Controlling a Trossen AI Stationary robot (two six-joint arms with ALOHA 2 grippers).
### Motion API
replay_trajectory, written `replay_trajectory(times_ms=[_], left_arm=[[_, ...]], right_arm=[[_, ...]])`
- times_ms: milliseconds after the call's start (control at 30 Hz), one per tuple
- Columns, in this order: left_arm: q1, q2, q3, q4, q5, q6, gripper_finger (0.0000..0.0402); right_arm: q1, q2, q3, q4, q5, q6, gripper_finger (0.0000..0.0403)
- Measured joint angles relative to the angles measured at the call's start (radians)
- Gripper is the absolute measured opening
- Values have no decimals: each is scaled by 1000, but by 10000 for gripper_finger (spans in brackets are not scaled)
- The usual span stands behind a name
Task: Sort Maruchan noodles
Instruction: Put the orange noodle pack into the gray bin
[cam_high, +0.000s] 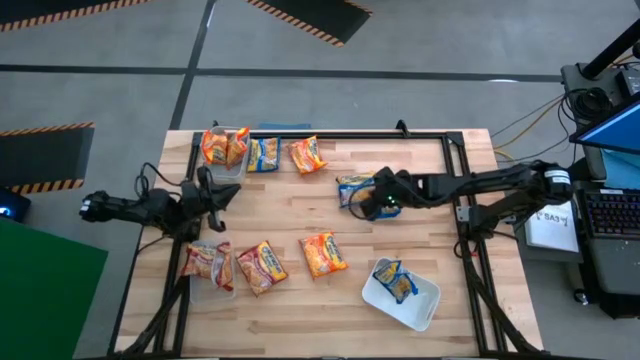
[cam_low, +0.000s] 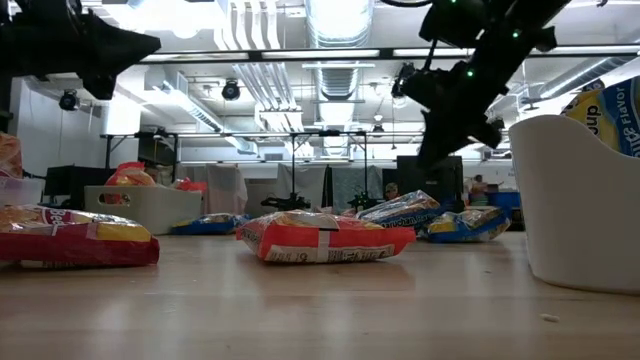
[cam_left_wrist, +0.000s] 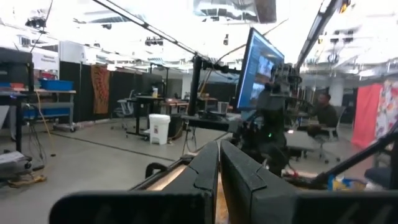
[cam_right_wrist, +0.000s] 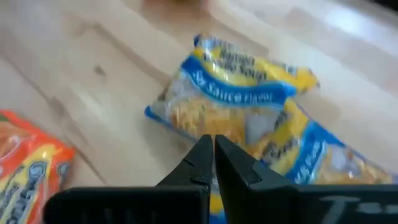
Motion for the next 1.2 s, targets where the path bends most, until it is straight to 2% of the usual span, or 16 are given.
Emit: replay_trajectory(times_ms=[133,267,400,500,567,767,1000,1200], left_arm=[[0,0,1,-2,1,-75,0],[0,0,1,-2,5,-97,0],[0,0,1,-5,5,-98,0],[0,0,0,-6,5,-98,0],[0,0,0,-6,5,-94,0],[0,0,0,-6,5,-88,0],[0,0,0,49,11,-104,0],[0,2,-1,108,88,-104,0]], right_arm=[[15,3,-42,273,14,-87,9],[17,3,-76,562,-15,-238,9],[7,2,-88,768,-175,-391,9],[-1,1,-90,812,-282,-482,9],[-8,-4,-90,811,-299,-530,9],[-44,-6,-103,809,-306,-599,9],[-59,-5,-109,816,-311,-598,9],[-59,-6,-109,816,-312,-558,9]])
